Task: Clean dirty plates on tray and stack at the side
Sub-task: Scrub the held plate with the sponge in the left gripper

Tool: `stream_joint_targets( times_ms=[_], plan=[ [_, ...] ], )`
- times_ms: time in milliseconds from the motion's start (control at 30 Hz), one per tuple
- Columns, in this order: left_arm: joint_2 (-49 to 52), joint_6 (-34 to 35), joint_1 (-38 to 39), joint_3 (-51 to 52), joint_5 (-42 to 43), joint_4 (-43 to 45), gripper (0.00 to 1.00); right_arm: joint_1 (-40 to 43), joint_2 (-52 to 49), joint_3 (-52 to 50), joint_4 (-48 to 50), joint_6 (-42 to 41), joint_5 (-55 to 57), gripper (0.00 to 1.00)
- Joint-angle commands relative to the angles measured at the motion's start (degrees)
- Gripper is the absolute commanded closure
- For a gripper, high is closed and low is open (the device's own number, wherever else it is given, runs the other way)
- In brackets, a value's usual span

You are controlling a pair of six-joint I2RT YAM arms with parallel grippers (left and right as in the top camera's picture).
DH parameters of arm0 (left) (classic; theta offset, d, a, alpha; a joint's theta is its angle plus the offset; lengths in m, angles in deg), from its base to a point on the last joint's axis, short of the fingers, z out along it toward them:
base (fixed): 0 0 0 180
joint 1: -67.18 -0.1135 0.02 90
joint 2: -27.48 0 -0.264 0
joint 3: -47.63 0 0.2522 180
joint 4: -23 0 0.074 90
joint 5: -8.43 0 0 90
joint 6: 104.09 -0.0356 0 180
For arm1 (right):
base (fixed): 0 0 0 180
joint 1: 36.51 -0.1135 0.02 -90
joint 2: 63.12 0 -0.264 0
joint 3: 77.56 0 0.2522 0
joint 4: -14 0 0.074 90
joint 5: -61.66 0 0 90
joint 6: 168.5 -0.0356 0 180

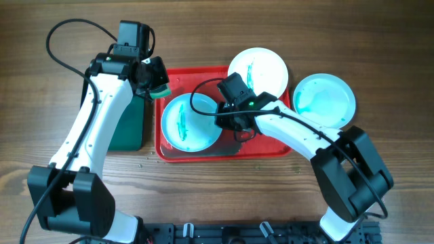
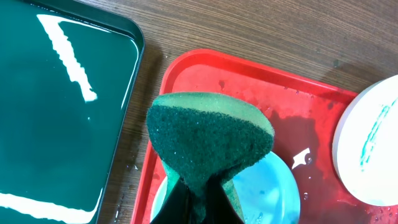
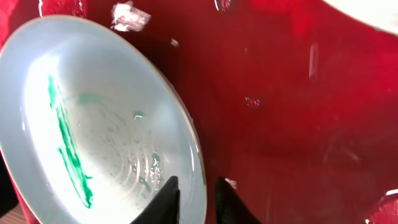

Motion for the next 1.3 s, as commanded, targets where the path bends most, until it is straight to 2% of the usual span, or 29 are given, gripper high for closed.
stream_joint_targets(
  times_ms=[0, 200, 267, 300, 400, 500, 600, 667, 767, 933, 1067, 1100, 1133, 1167, 1267],
  plan=[
    [-0.2, 0.5, 0.0, 0.2, 0.7, 0.0, 0.96, 0.3, -2.1, 1.0, 1.2, -1.1, -0.5, 0.77],
    [-0.2, 0.5, 0.0, 1.6, 0.7, -0.4, 0.96, 1.6, -8.2, 5.0, 1.5, 0.5, -5.3, 0.79],
    [-0.2, 0.5, 0.0, 3.9, 0.7, 0.1, 0.96, 1.6, -8.4, 5.2, 1.6, 0.4, -5.3, 0.92],
    [-0.2, 0.5, 0.0, 4.8, 0.7, 0.3, 0.96, 1.6, -8.4, 5.2, 1.7, 0.3, -5.3, 0.95],
    [-0.2, 0.5, 0.0, 8.4, 2.6, 2.1, 0.96, 1.6, -8.4, 5.2, 1.8, 0.3, -5.3, 0.96],
    [-0.2, -3.2, 0.7, 13.9, 4.0, 7.5, 0.96, 1.6, -8.4, 5.2, 1.7, 0.5, -5.5, 0.96],
    [-0.2, -11.3, 3.8, 21.4, 5.6, 19.1, 0.96, 1.6, -8.4, 5.2, 1.7, 1.9, -6.6, 0.96],
    [0.0, -15.1, 5.4, 24.0, 5.6, 23.8, 0.96, 1.6, -8.4, 5.2, 1.5, 2.0, -7.0, 0.96],
    [1.7, -17.6, 6.8, 25.9, 5.0, 28.8, 0.96, 1.6, -8.4, 5.2, 1.4, 2.0, -7.1, 0.94],
    [10.3, -17.6, 6.0, 25.9, 4.9, 29.3, 0.96, 1.6, -8.4, 6.3, -0.7, 4.2, -8.3, 0.96],
    [11.7, -18.7, 6.0, 25.9, 5.3, 23.9, 0.96, 1.6, -8.4, 6.3, -0.6, 4.3, -8.3, 0.96],
    [11.7, -20.0, 6.0, 25.9, 6.6, 22.4, 0.96, 1.6, -8.4, 6.3, -0.6, 4.4, -8.3, 0.96],
    [11.7, -23.8, 6.0, 25.5, 11.1, 19.4, 0.96, 1.6, -8.4, 6.3, -0.6, 4.4, -8.3, 0.96],
    [11.7, -30.1, 6.0, 25.2, 19.4, 15.9, 0.96, 1.6, -8.4, 6.3, -0.5, 4.4, -8.3, 0.96],
    [11.7, -37.7, 6.0, 25.1, 30.9, 12.7, 0.96, 1.6, -8.4, 6.3, -0.4, 4.4, -8.3, 0.96]
  ],
)
